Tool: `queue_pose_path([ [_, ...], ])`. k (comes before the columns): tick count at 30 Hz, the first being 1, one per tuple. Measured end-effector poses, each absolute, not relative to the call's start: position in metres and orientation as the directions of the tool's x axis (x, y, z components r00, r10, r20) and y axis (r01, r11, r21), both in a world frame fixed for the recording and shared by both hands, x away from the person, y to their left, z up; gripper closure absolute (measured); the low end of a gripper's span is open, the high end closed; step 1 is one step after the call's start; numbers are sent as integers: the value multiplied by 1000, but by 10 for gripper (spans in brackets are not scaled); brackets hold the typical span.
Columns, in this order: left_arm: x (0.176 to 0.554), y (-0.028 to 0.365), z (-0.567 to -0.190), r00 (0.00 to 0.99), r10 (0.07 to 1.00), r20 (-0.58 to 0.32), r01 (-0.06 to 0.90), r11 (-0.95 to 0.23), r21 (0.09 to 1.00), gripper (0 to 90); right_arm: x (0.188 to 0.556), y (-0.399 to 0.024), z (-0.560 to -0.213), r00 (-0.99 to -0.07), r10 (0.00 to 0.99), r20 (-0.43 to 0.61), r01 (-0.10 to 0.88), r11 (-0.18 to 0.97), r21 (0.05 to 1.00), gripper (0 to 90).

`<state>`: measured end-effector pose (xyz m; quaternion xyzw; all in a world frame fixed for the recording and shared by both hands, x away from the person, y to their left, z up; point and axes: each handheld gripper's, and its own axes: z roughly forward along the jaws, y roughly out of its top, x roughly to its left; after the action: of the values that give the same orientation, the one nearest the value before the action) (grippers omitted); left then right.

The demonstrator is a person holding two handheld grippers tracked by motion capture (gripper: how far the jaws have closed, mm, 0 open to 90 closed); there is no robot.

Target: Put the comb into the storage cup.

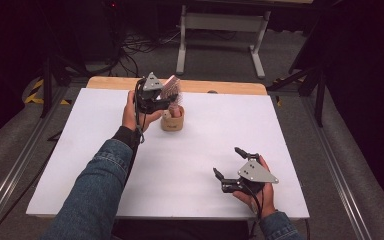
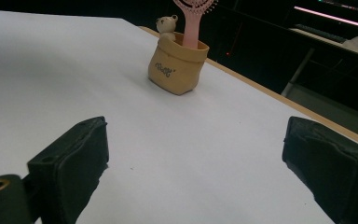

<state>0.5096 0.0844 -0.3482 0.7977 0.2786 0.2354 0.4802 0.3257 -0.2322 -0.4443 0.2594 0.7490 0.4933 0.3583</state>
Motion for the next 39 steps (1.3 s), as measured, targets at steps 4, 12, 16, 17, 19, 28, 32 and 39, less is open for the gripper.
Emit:
queue_pose_path([
  [4, 510, 83, -350, 739, 664, 115, 213, -391, 895, 634, 326, -231, -445, -613, 738, -281, 37, 383, 923, 80],
  [12, 513, 84, -353, 722, 684, 107, 219, -373, 902, 612, 326, -230, -445, -617, 738, -274, 45, 380, 924, 81],
  [16, 516, 88, -355, 705, 701, 108, 226, -366, 903, 589, 326, -230, -445, -618, 737, -274, 43, 380, 924, 82],
  [17, 516, 90, -354, 698, 707, 112, 225, -365, 903, 585, 326, -230, -445, -618, 737, -273, 43, 379, 924, 83],
  [19, 516, 92, -354, 680, 724, 117, 219, -353, 910, 579, 326, -230, -445, -619, 737, -271, 46, 378, 925, 84],
  [28, 517, 112, -351, 616, 783, 83, 234, -283, 930, 545, 327, -229, -446, -623, 734, -270, 48, 381, 923, 91],
  [32, 517, 119, -348, 610, 788, 84, 233, -279, 931, 559, 326, -228, -445, -623, 731, -278, 40, 384, 922, 95],
  [39, 519, 128, -350, 593, 802, 66, 256, -265, 929, 548, 326, -227, -446, -625, 730, -278, 42, 387, 921, 96],
])
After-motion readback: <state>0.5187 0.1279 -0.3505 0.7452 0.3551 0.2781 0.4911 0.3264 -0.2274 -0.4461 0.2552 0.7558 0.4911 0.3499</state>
